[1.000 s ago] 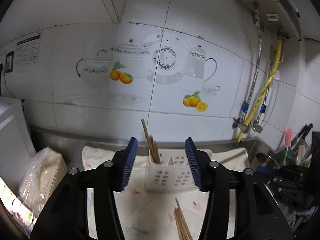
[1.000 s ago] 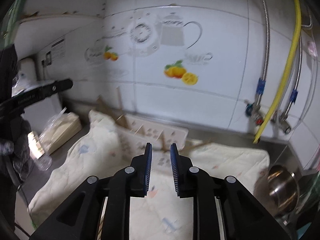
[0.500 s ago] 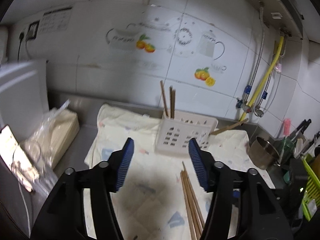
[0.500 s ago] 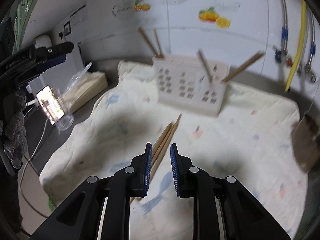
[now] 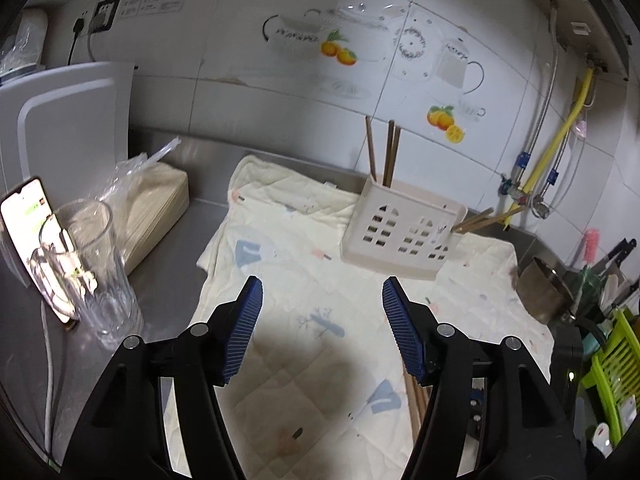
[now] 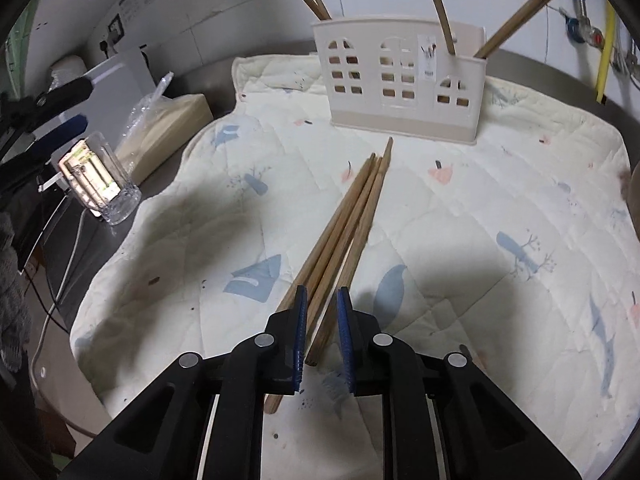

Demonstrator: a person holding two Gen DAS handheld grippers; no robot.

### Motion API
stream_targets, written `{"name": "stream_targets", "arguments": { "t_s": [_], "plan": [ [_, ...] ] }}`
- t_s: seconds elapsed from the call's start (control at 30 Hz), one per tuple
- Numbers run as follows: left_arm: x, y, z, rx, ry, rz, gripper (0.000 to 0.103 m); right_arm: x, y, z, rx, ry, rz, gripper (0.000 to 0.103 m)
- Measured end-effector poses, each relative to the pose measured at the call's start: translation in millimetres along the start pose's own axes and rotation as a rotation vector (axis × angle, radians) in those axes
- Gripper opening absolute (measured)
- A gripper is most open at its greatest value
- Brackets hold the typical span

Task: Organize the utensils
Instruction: 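Move both open tools back down to the chopsticks on the mat, then close the right tool on a chopstick while the left tool grasps another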

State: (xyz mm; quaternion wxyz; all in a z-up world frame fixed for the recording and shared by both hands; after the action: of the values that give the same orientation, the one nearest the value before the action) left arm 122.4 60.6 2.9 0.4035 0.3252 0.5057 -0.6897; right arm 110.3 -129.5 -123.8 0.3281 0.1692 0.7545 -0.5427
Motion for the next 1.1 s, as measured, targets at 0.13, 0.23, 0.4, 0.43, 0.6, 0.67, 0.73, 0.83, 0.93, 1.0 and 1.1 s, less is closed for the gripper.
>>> {"name": "stream_targets", "arguments": {
  "t_s": [0.13,0.23,0.4,0.43,0.6,0.67,0.73,0.83,0.93,1.0,1.1],
  "plan": [
    [10.9,1.8,-3.9,-0.002,-0.014,-0.018,0.062,2.9,8.1,4.8,0.013,0.029,-0.014,0.012],
    [17.1,3.8,-4.4,-0.006,-0.018,-0.03,0.062,5.6,12.7,6.5,0.018,0.045,-0.023,0.012],
    [27.0,5.3,-5.5,-0.01,-0.027,-0.047,0.062,8.0,17.2,8.6,0.031,0.07,-0.026,0.011],
    [29.5,6.3,-5.4,-0.01,-0.028,-0.052,0.062,7.4,18.0,9.1,0.037,0.07,-0.025,0.011],
    [41.2,9.4,-0.1,-0.008,-0.017,-0.081,0.062,9.0,20.7,11.2,0.06,0.069,-0.022,0.009],
    [46.1,11.1,2.5,-0.002,-0.013,-0.094,0.062,8.9,19.4,12.7,0.069,0.066,-0.017,0.009],
    [53.2,13.9,6.6,0.002,-0.007,-0.112,0.061,9.2,15.6,16.3,0.073,0.068,-0.012,0.009],
    [69.0,20.2,18.9,0.03,0.009,-0.155,0.056,9.9,6.9,23.3,0.087,0.063,0.002,0.008],
    [87.9,27.0,36.2,0.06,0.036,-0.204,0.049,11.3,-0.3,31.9,0.1,0.063,0.01,0.007],
    [102.6,32.4,49.7,0.089,0.049,-0.242,0.047,13.6,-4.4,38.7,0.108,0.068,0.012,0.007],
    [121.0,38.7,64.5,0.13,0.053,-0.292,0.041,18.7,-9.4,48.6,0.115,0.078,0.012,0.008]
  ]
}}
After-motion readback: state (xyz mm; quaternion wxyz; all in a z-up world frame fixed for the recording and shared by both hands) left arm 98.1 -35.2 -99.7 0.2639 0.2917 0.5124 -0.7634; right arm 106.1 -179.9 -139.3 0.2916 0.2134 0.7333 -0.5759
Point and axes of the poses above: each gripper's, at about its wrist camera, not at the fingertips, and y roughly the way its jaws point, z to its right, x to its underside, the point moved 9 cm from there along y, roughly the way its jaws point, and after that the axes turned 3 degrees about z, right-handed, at the moved point
